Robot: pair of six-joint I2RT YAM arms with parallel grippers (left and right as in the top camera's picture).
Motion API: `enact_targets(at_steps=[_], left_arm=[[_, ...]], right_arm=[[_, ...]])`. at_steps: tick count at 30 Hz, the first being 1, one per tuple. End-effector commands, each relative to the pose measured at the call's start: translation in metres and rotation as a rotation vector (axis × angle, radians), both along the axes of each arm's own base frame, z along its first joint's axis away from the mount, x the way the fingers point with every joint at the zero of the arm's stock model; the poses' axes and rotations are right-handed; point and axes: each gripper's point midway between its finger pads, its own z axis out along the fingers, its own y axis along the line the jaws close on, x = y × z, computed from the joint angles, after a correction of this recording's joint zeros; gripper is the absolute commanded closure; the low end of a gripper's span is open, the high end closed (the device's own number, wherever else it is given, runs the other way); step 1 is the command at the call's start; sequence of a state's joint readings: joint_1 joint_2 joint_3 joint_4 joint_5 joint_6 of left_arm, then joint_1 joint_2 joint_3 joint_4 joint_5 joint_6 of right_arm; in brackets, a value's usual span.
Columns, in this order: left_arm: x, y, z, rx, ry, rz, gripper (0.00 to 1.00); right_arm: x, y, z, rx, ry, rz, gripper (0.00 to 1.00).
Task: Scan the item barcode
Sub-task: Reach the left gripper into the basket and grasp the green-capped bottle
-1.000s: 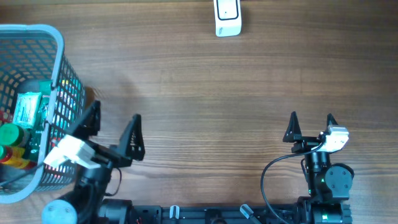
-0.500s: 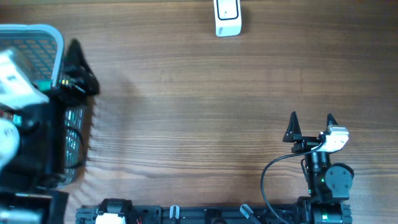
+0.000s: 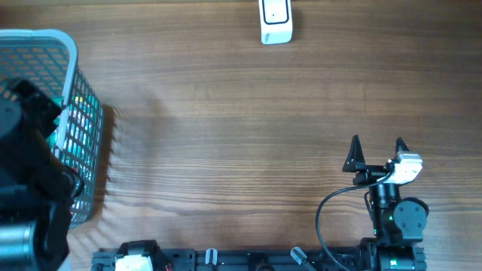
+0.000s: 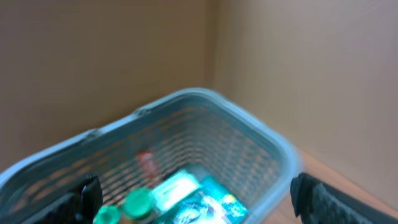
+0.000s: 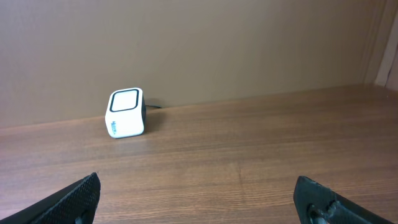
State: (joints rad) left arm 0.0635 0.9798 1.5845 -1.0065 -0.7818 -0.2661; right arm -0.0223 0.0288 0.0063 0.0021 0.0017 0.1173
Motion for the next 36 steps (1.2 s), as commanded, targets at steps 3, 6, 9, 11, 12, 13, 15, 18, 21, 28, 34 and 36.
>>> enact_targets(at_steps=[3, 6, 9, 11, 12, 13, 15, 18, 21, 28, 34, 36], left_arm=[[-0.036, 0.062, -0.057, -0.292, 0.000, 0.348, 0.00], [-0.041, 0.090, -0.094, -0.480, 0.028, 0.404, 0.00], [-0.049, 0.110, -0.131, -0.663, 0.062, 0.456, 0.00], [-0.053, 0.120, -0.154, -0.756, 0.099, 0.494, 0.00], [-0.055, 0.126, -0.168, -0.804, 0.128, 0.520, 0.00], [-0.056, 0.131, -0.179, -0.832, 0.153, 0.538, 0.00], [-0.051, 0.139, -0.196, -0.869, 0.193, 0.550, 0.00], [-0.043, 0.150, -0.221, -0.922, 0.242, 0.573, 0.00], [-0.038, 0.158, -0.242, -0.962, 0.278, 0.592, 0.00], [-0.035, 0.163, -0.289, -0.998, 0.317, 0.606, 0.00], [-0.037, 0.161, -0.329, -0.999, 0.327, 0.613, 0.02], [-0.037, 0.162, -0.333, -0.995, 0.324, 0.612, 0.13]], right_arm=[[0.000, -0.004, 0.000, -0.013, -0.002, -0.020, 0.00], [0.000, -0.004, 0.000, -0.013, -0.002, -0.020, 0.00], [0.000, -0.004, 0.000, -0.013, -0.002, -0.020, 0.00], [0.000, -0.004, 0.000, -0.013, -0.002, -0.020, 0.00], [0.000, -0.004, 0.000, -0.013, -0.002, -0.020, 0.00], [0.000, -0.004, 0.000, -0.013, -0.002, -0.020, 0.00], [0.000, -0.004, 0.000, -0.013, -0.002, -0.020, 0.00], [0.000, -0.004, 0.000, -0.013, -0.002, -0.020, 0.00], [0.000, -0.004, 0.000, -0.013, -0.002, -0.020, 0.00], [0.000, -0.004, 0.000, -0.013, -0.002, -0.020, 0.00], [0.000, -0.004, 0.000, -0.013, -0.002, -0.020, 0.00], [0.000, -0.004, 0.000, -0.013, -0.002, -0.020, 0.00]])
